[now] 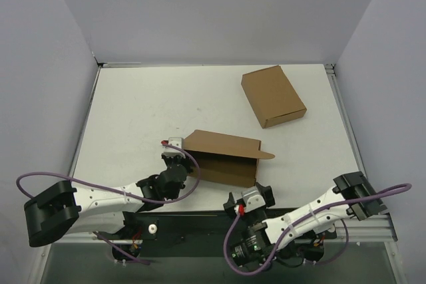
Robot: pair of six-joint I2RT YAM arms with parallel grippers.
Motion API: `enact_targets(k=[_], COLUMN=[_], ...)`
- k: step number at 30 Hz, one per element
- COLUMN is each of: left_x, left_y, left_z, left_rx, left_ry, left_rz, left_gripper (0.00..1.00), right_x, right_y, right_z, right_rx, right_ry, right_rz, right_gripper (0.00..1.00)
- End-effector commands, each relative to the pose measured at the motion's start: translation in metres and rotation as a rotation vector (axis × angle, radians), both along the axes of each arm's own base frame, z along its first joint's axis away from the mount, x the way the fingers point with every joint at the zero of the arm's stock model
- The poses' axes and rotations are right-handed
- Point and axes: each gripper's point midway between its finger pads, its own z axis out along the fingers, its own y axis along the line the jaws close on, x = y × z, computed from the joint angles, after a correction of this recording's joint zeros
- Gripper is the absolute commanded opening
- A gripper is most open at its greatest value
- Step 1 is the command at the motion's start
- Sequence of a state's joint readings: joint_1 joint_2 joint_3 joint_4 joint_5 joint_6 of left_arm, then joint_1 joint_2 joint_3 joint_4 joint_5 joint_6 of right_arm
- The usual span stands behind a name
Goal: Fold the paper box
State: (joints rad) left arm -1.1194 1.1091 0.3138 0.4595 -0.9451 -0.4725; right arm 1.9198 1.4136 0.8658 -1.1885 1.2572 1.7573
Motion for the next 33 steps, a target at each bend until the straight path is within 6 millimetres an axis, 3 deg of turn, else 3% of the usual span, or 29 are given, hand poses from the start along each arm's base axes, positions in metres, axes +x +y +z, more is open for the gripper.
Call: enact_targets(k=[1, 6, 12, 15, 16, 17, 18, 20, 21, 24, 29, 33], left_x=[-0.010, -0.011, -0.013, -0.013, -0.013, -0.013, -0.013, -0.013, -0.013, -0.015, -0.017, -0.017], left_y=[0.016, 0.025, 0.024, 0.024, 0.024, 0.023, 0.023, 0.022, 0.020, 0.017, 0.011, 0.002], left_z=[-0.040, -0.053, -0.060, -0.060, -0.061, -0.062, -0.061, -0.061, -0.062, -0.066, -0.071, -0.069], left_rx=[0.179, 0.211, 0.210, 0.212, 0.214, 0.215, 0.212, 0.215, 0.214, 0.222, 0.241, 0.237], left_ry=[0.095, 0.102, 0.100, 0.100, 0.102, 0.103, 0.101, 0.102, 0.104, 0.110, 0.118, 0.126], left_rz=[-0.005, 0.015, -0.011, -0.013, -0.015, -0.018, -0.018, -0.023, -0.032, -0.057, -0.098, -0.128], left_gripper=[0.00, 0.00, 0.00, 0.00, 0.00, 0.00, 0.00, 0.00, 0.00, 0.00, 0.00, 0.00], right_x=[-0.008, -0.003, 0.017, 0.032, 0.035, 0.039, 0.050, 0.057, 0.068, 0.075, 0.099, 0.108], right_y=[-0.007, -0.016, -0.034, -0.042, -0.042, -0.047, -0.039, -0.034, -0.024, -0.003, 0.018, 0.025], right_z=[0.040, 0.065, 0.124, 0.149, 0.148, 0.152, 0.149, 0.128, 0.130, 0.137, 0.138, 0.109], right_rx=[-0.128, -0.017, 0.077, 0.018, -0.007, -0.157, -0.102, -0.207, -0.094, 0.052, 0.233, 0.290], right_ry=[-0.134, -0.124, -0.133, -0.125, -0.099, -0.116, -0.062, 0.048, 0.082, 0.134, 0.187, 0.237], right_rz=[0.120, 0.153, 0.108, 0.021, 0.002, 0.004, -0.060, -0.006, -0.033, 0.052, 0.067, 0.024], right_gripper=[0.84, 0.84, 0.85, 0.88, 0.89, 0.89, 0.90, 0.90, 0.89, 0.89, 0.86, 0.86])
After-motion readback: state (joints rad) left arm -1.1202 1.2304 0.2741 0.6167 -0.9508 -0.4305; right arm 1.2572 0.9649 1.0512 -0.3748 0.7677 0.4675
